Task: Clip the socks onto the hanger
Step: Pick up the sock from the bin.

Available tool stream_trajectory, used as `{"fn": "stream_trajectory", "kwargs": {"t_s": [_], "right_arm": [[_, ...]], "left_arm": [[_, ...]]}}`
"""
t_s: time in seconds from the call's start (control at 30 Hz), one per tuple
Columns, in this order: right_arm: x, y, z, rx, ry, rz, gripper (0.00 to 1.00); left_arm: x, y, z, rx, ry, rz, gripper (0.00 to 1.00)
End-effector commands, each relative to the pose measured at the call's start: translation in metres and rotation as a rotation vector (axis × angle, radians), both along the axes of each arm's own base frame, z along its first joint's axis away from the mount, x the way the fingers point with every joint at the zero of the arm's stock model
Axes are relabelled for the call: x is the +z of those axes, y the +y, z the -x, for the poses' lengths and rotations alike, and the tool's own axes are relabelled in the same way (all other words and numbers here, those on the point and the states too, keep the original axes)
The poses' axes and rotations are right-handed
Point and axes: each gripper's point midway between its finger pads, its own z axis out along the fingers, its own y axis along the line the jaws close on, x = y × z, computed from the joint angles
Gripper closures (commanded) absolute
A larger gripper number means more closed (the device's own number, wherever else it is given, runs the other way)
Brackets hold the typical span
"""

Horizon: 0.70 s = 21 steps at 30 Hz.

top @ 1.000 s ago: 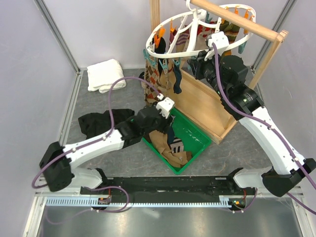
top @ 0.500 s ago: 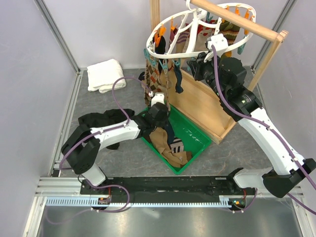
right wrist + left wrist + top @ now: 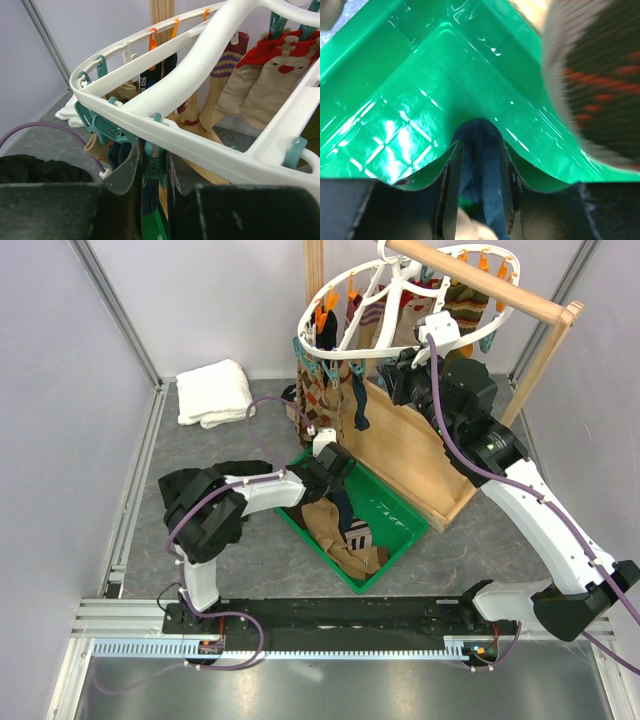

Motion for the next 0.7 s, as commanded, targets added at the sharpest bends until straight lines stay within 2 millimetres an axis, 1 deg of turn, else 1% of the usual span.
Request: {"fn": "stream_trajectory", "kwargs": {"t_s": [0.0, 0.03, 0.07, 0.17, 0.23, 0.27, 0.3, 0.33, 0.37, 0.43, 0.47, 0.5, 0.53, 0.57, 0.6, 0.67], "right_arm": [[-0.011, 0.008, 0.007, 0.05, 0.036, 0.003, 0.95], [-0.012, 0.008, 0.007, 0.05, 0.038, 0.002, 0.95], [-0.012, 0.008, 0.007, 0.05, 0.038, 0.002, 0.95], [-0.011, 0.008, 0.007, 0.051, 0.035, 0.0, 0.95], [-0.01, 0.007, 0.007, 0.049, 0.033, -0.001, 0.95], [-0.01, 0.007, 0.008, 0.051, 0.033, -0.001, 0.95], [-0.009, 0.007, 0.007, 0.048, 0.031, -0.003, 0.95], [-0.009, 0.007, 0.007, 0.049, 0.033, -0.003, 0.95], [-0.01, 0.007, 0.007, 0.049, 0.034, -0.003, 0.95], [-0.009, 0.008, 0.008, 0.052, 0.032, -0.006, 0.95], [-0.009, 0.008, 0.008, 0.052, 0.032, -0.006, 0.95], [-0.009, 0.008, 0.008, 0.054, 0.032, -0.006, 0.95], [-0.008, 0.007, 0.008, 0.054, 0.029, -0.007, 0.95], [-0.007, 0.007, 0.009, 0.052, 0.027, -0.009, 0.95], [-0.007, 0.007, 0.009, 0.052, 0.028, -0.008, 0.95], [-0.006, 0.006, 0.01, 0.052, 0.024, -0.01, 0.95]], "left_arm": [[0.0, -0.011, -0.018, 0.04, -0.017, 0.033, 0.59], [-0.009, -0.012, -0.017, 0.039, 0.0, 0.025, 0.6], [-0.012, -0.012, -0.016, 0.041, 0.009, 0.024, 0.6], [-0.021, -0.011, -0.01, 0.038, 0.043, 0.024, 0.7], [-0.019, -0.01, -0.006, 0.04, 0.049, 0.035, 0.79], [-0.015, -0.007, -0.004, 0.042, 0.044, 0.04, 0.84], [-0.012, -0.005, -0.003, 0.044, 0.04, 0.041, 0.94], [-0.008, -0.004, -0.002, 0.044, 0.034, 0.047, 0.98], [0.005, -0.002, 0.0, 0.041, 0.016, 0.064, 0.98], [0.019, 0.0, 0.003, 0.034, -0.012, 0.088, 0.98], [0.041, 0.001, 0.003, 0.027, -0.051, 0.123, 0.98], [0.054, 0.001, 0.004, 0.012, -0.079, 0.139, 0.98], [0.066, 0.001, 0.005, 0.004, -0.104, 0.157, 0.98], [0.071, 0.004, 0.008, -0.016, -0.122, 0.153, 0.98], [0.103, 0.003, 0.008, -0.03, -0.192, 0.213, 0.98], [0.123, 0.006, 0.013, -0.074, -0.253, 0.225, 0.98]]}}
